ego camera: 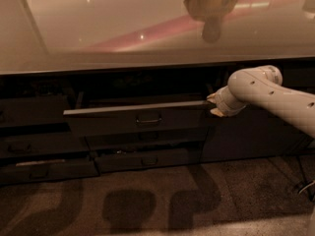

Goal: Open top drawer

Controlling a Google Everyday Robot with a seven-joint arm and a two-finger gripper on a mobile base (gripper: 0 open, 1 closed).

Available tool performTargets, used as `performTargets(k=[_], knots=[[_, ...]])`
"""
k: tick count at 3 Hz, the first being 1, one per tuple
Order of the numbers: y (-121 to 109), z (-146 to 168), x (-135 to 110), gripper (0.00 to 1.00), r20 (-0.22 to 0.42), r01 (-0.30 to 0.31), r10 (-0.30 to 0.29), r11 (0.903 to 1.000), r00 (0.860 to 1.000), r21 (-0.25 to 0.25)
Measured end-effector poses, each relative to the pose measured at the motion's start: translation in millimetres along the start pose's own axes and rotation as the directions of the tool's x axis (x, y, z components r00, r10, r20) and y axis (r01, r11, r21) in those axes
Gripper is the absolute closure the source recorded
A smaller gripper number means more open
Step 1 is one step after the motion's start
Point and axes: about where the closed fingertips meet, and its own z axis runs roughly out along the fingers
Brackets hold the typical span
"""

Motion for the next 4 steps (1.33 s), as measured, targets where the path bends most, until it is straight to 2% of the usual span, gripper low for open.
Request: performTargets(k=[1,3,4], knots=[[-1,-2,0,1.00,0.000,0.000,0.000,1.0000,1.000,0.000],[17,-9,-4,1.00,-0.004,0.010,-0.010,0.9999,1.000,0.011],[17,-9,-4,1.00,-0.004,0.011,-0.010,0.9999,1.000,0.011]])
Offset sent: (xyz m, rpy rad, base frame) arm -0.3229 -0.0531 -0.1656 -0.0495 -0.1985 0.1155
